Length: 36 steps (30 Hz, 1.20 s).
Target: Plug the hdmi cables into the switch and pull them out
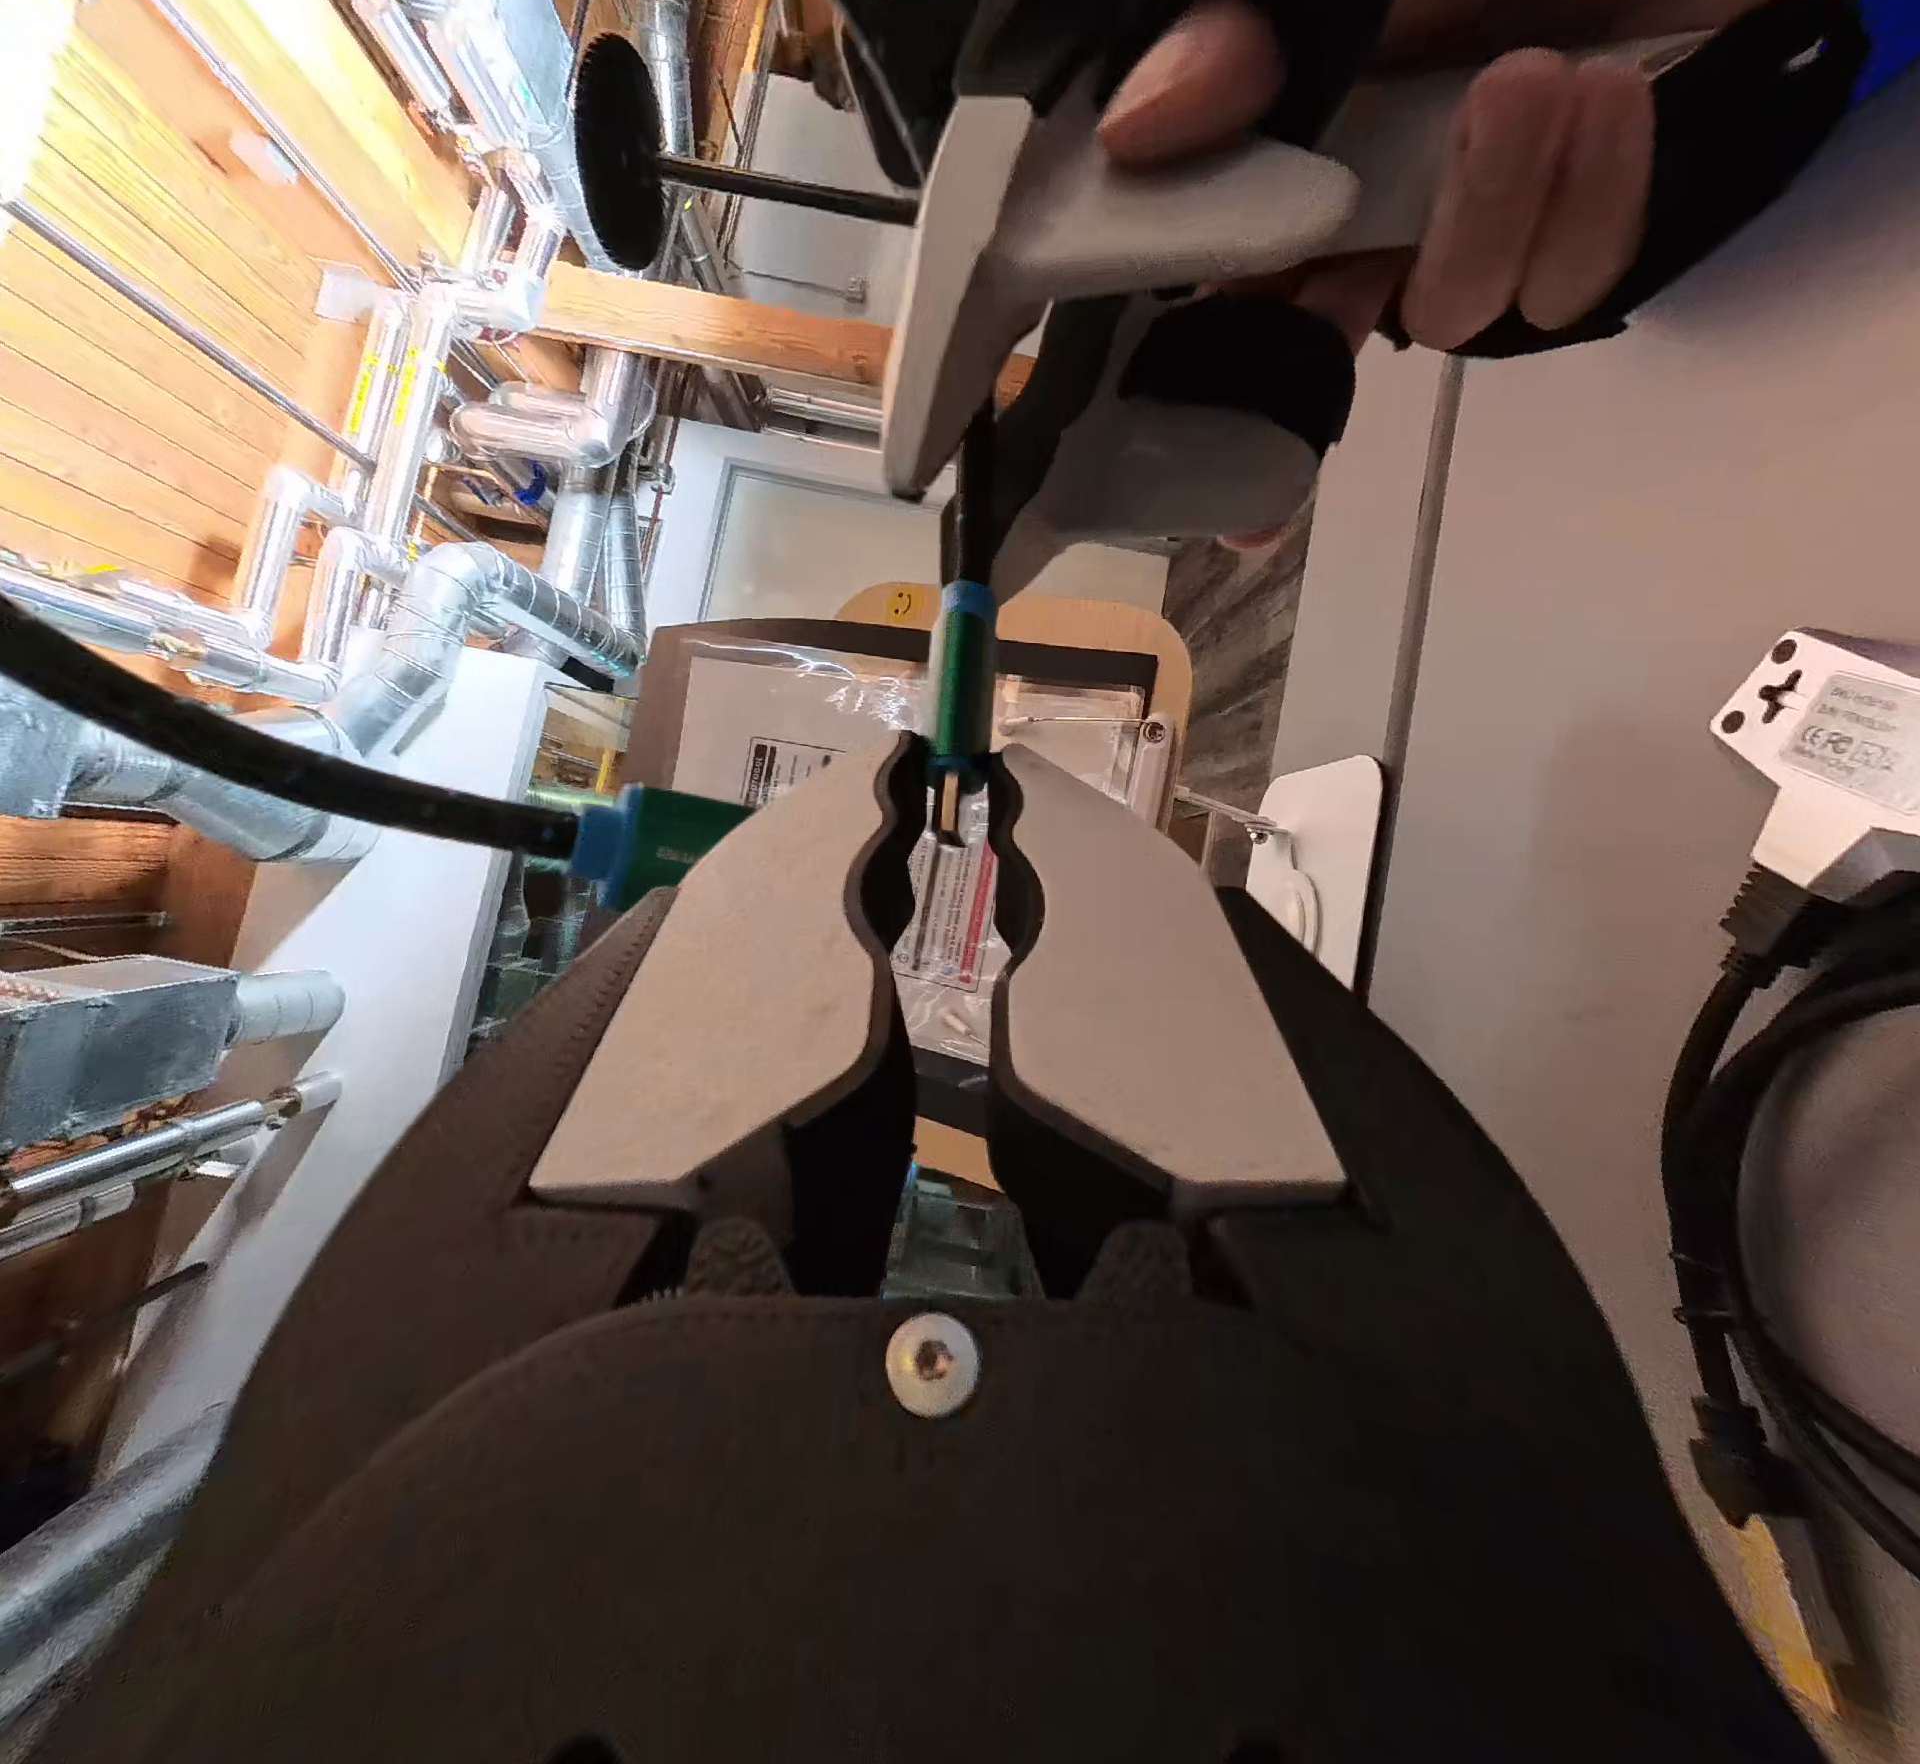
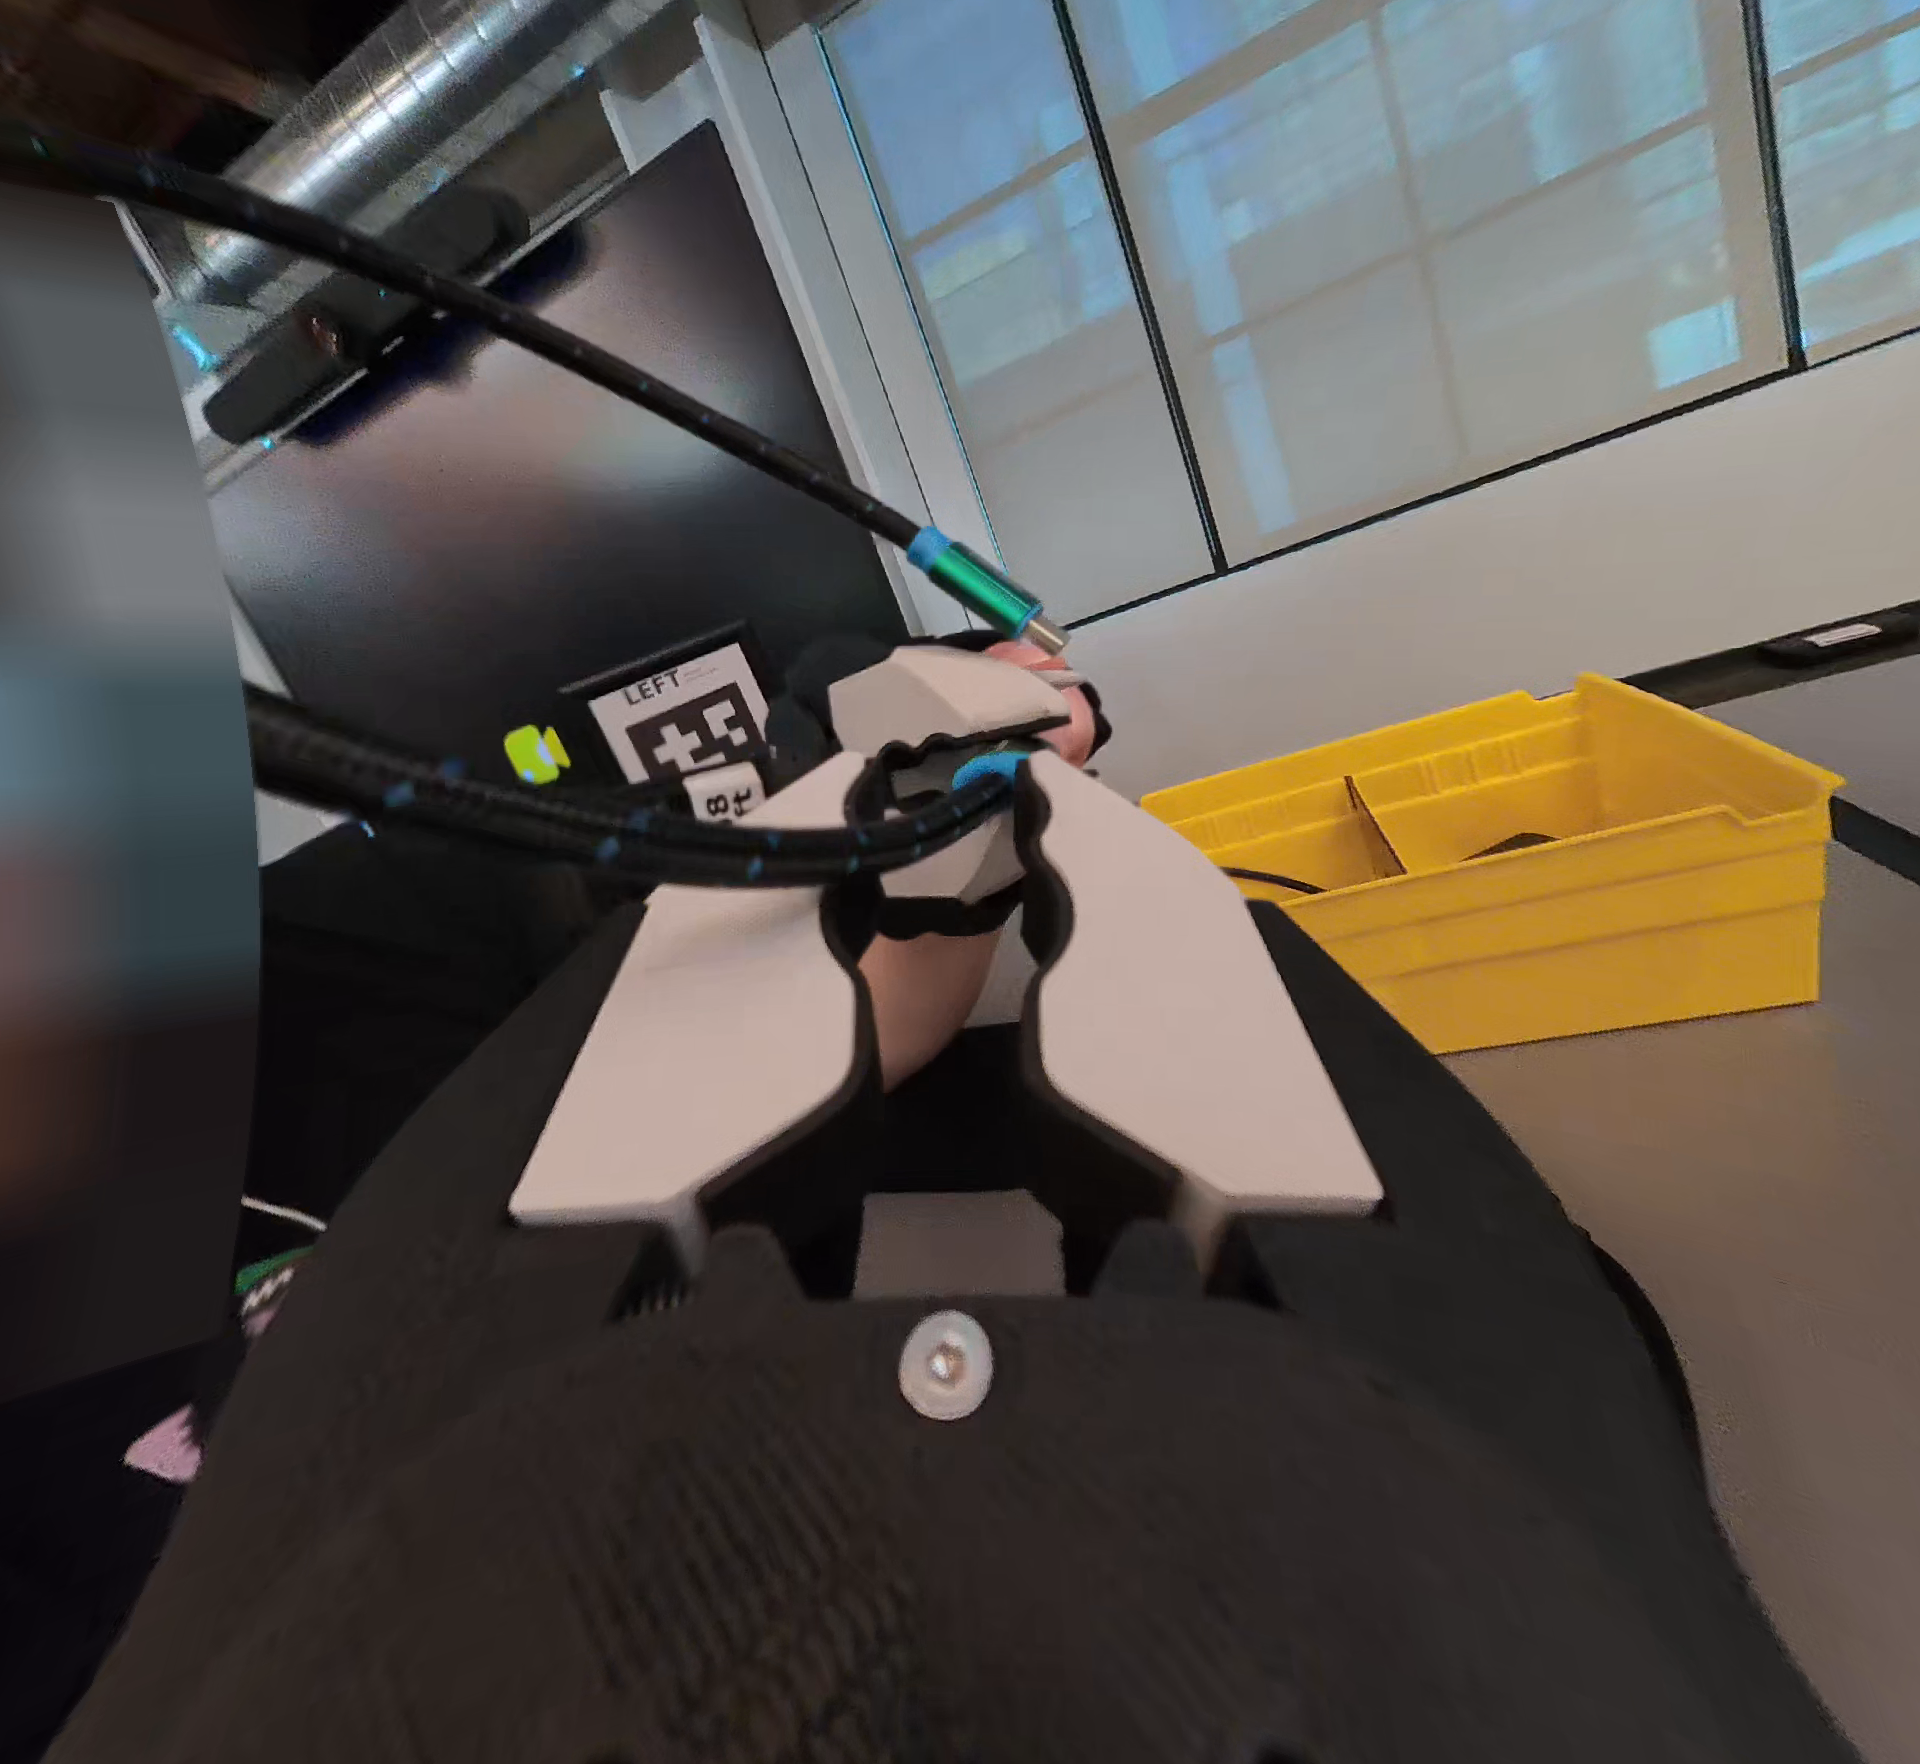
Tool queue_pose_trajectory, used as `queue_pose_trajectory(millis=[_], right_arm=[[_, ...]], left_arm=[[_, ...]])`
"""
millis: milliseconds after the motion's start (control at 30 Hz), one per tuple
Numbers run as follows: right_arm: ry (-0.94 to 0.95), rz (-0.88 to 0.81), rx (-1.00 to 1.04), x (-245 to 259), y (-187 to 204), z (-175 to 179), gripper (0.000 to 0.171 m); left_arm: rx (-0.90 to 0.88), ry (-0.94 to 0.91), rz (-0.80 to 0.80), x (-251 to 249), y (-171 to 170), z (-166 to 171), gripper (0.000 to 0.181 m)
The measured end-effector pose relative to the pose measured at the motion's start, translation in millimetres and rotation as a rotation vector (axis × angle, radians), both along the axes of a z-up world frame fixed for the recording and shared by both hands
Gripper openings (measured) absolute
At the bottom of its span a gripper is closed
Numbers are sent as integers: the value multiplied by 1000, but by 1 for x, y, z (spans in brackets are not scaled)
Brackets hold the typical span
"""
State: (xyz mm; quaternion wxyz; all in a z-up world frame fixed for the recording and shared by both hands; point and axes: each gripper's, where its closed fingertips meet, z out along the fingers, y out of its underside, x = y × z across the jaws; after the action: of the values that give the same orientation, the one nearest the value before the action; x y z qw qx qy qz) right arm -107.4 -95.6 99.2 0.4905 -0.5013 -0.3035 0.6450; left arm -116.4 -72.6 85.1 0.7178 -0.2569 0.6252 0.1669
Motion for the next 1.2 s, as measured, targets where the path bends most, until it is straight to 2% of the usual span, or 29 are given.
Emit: queue_pose_trajectory(millis=[167,367,567,800,1200], right_arm=[[-129,-28,78,-3,-4,-9,18],[-102,-124,144,-1,0,-1,17],[-173,-167,243,-3,-1,-7,18],[-254,-270,321,-3,4,-10,10],[-304,-292,301,-3,7,-14,13]], left_arm=[[7,8,-21,-3,-5,4,10],[10,19,-26,-2,-6,4,10],[25,52,-13,0,-3,-2,10],[29,66,-10,1,-2,-5,10],[53,82,3,1,-1,-7,10]])
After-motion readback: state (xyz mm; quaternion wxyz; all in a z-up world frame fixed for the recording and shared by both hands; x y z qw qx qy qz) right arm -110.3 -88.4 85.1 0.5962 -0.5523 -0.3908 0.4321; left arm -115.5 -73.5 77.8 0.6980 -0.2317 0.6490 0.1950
